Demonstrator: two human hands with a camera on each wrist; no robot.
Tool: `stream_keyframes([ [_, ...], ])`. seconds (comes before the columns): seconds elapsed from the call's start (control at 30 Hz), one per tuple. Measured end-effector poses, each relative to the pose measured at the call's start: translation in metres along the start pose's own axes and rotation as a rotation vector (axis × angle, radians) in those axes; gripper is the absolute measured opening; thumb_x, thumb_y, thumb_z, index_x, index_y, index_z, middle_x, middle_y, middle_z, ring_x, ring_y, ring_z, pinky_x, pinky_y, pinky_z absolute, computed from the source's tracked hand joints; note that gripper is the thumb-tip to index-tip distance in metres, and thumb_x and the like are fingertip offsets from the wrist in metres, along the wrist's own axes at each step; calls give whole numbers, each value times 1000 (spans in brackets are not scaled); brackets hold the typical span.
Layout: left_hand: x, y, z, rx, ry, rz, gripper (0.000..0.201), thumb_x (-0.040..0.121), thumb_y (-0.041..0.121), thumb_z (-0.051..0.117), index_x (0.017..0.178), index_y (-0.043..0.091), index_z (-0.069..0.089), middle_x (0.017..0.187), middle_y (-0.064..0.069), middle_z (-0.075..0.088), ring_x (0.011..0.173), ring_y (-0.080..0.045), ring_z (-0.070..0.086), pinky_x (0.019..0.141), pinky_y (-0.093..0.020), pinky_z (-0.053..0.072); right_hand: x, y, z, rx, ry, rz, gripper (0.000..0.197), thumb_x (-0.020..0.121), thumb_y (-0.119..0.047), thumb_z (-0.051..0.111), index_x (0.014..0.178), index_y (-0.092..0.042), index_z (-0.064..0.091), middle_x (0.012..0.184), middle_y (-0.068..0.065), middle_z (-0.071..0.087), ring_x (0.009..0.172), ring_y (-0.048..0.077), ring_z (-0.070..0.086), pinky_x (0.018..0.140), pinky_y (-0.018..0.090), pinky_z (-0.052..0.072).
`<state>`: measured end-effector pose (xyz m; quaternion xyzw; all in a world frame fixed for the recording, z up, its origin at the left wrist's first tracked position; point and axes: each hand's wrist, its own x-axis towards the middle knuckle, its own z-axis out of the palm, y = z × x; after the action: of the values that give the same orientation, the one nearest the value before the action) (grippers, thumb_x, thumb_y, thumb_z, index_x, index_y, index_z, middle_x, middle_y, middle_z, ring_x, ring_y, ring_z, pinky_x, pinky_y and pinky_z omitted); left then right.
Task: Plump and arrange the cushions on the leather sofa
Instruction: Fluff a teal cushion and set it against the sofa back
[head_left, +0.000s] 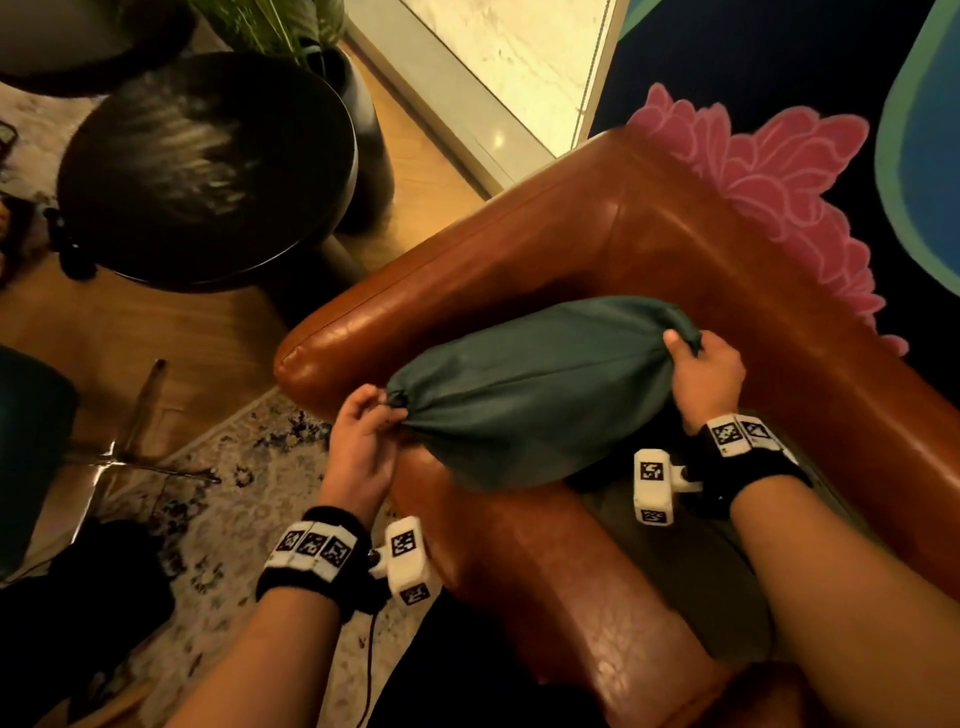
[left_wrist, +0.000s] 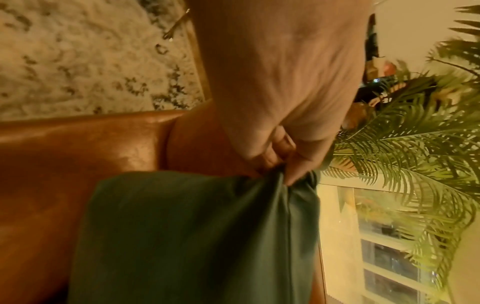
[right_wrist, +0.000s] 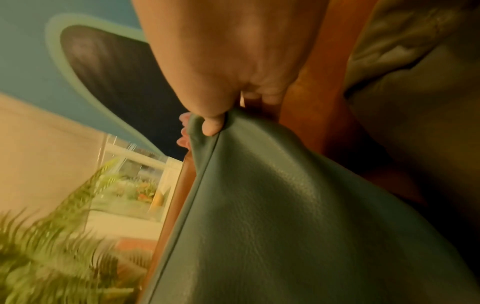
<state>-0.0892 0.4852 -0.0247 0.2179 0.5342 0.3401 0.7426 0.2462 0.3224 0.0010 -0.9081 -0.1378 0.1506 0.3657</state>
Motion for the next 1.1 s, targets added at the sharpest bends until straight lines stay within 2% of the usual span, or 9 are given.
stream_keyframes([
  [0.13,-16,-13,8,229,-40,-108,6,91,13,59,94,13,65,80,1,64,66,-8,59,60,-20,46,-32,-12,31,-154,-12,64,55,96,-28,58,144,-10,39,149,22,42,137,42,40,109,49,35],
  [0.27,-26,-12,24,679,-6,124,50,86,59,68,91,9,68,78,-3,71,64,-15,65,57,-33,52,-106,-47,77,-599,-15,-575,79,86,-32,52,157,-15,21,164,15,19,152,37,13,119,61,0],
  [0.37,-22,-15,23,915,124,352,48,91,44,67,71,2,54,60,-7,55,51,-19,55,52,-35,44,-154,-61,117,-456,-420,-934,68,95,-31,51,156,-13,27,162,12,27,152,31,21,119,61,19],
  [0.47,-26,-19,10,728,-35,278,30,92,26,65,80,-1,61,70,-12,58,64,-19,54,60,-39,46,-150,-47,130,-523,-612,-1038,65,99,-48,40,157,-21,26,164,0,25,153,17,17,122,52,13],
  [0.63,-46,-25,-53,477,-217,30,25,98,18,63,120,7,68,116,-7,74,105,-22,71,87,-40,56,-72,3,92,-806,-417,-799,62,102,-56,11,153,-31,34,162,0,31,152,24,22,120,56,4],
  [0.77,-26,-39,-60,676,11,17,11,97,4,58,94,8,68,81,-9,69,79,-30,64,75,-45,55,-33,22,56,-818,-186,-598,60,102,-53,25,152,-22,38,163,17,24,152,36,15,123,50,5],
  [0.9,-25,-23,0,607,62,56,35,99,45,52,104,13,66,96,-10,70,80,-24,67,69,-40,57,-28,18,42,-764,-13,-224,71,96,-63,37,155,-25,27,164,17,17,152,37,8,118,63,1],
  [1.0,-36,-18,46,893,-15,170,62,85,79,46,99,22,65,96,4,68,89,-15,63,79,-37,51,-26,7,40,-630,-32,-23,83,87,-68,51,153,-25,25,155,19,27,140,43,26,108,62,28],
  [1.1,-28,-25,48,1127,82,315,50,97,60,46,79,15,56,77,1,60,83,-27,60,69,-35,36,-20,5,35,-444,-12,-109,53,96,-51,51,133,-13,49,127,23,53,117,45,49,92,52,42],
])
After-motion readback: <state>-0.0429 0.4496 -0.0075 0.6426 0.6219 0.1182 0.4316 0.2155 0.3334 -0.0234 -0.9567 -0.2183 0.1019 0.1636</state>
